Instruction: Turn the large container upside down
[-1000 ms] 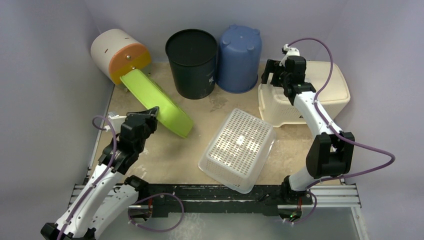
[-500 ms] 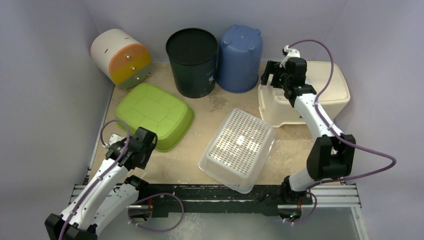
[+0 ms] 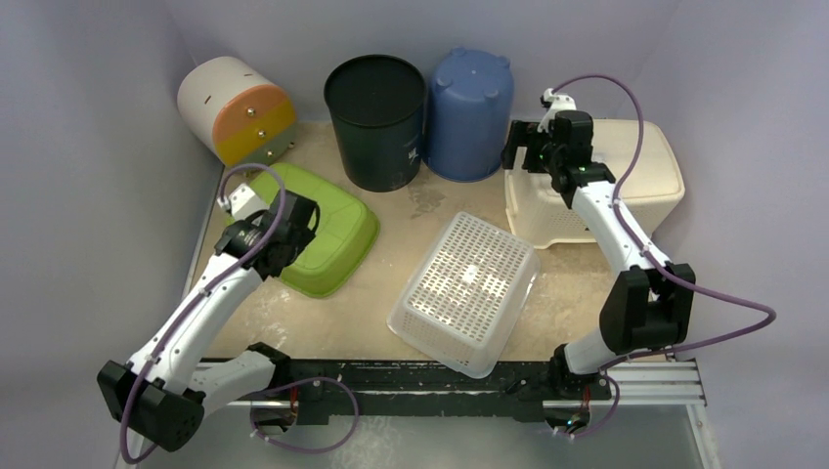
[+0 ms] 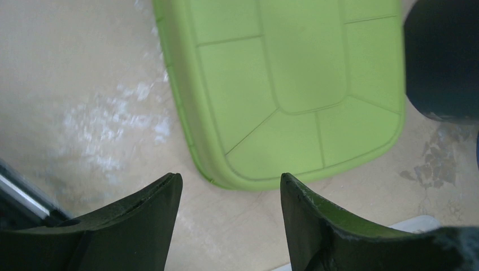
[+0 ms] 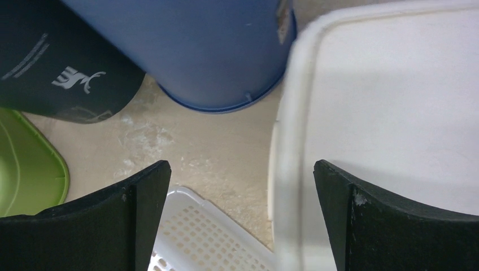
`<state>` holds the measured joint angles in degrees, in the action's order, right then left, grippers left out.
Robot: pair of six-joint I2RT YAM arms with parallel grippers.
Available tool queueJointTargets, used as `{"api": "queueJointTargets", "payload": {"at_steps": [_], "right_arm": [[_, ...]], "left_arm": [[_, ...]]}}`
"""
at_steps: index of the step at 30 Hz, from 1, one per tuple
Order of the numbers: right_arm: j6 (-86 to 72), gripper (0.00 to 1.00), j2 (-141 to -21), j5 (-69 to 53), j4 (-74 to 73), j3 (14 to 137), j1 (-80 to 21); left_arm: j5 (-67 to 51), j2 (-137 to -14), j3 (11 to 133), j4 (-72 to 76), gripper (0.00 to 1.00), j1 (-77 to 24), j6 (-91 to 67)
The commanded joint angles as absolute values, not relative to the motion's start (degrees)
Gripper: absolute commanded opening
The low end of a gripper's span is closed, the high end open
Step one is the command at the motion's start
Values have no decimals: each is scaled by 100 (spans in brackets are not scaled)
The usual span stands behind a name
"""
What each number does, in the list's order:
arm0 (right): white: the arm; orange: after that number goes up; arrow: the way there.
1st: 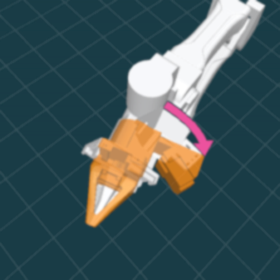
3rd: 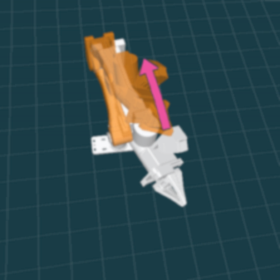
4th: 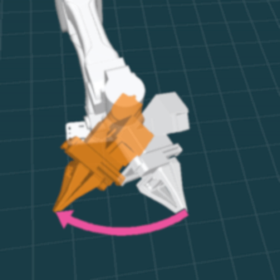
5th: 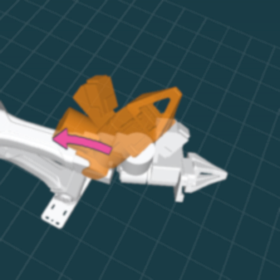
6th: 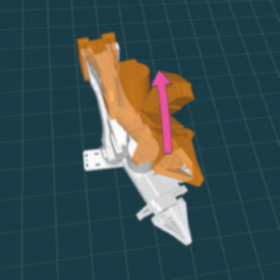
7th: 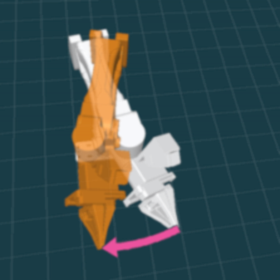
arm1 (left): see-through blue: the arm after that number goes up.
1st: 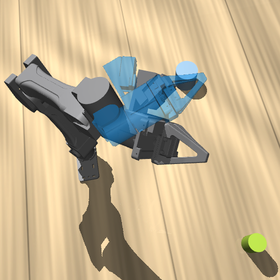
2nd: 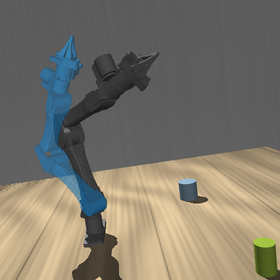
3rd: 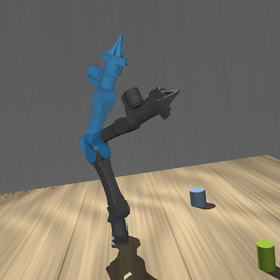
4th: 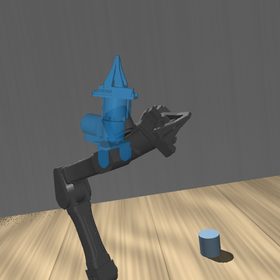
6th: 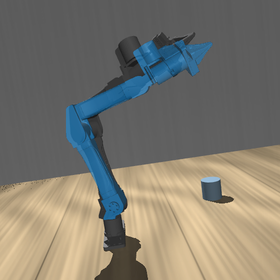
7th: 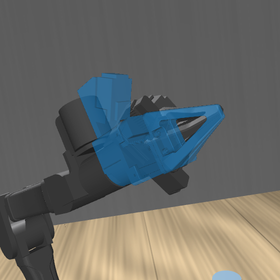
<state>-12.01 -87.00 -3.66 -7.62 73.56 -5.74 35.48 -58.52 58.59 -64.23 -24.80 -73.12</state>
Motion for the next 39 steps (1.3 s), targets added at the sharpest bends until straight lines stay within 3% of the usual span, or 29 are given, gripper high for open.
{"api": "queueJointTargets", "payload": {"at_steps": [1, 12, 39], "right_arm": [[-814, 100, -8638, -136, -955, 7933, -1319], [-758, 100, -9090, -330, -951, 8680, -2639], [-802, 100, -9365, -310, -857, 8741, -3067]], "left_arm": [[4101, -6338, 6455, -5103, 64, -2472, -5198], [3634, -7175, 6318, -2958, 67, -2470, -3534], [3981, -7359, 6305, -2992, 70, -2476, -3797]]}}
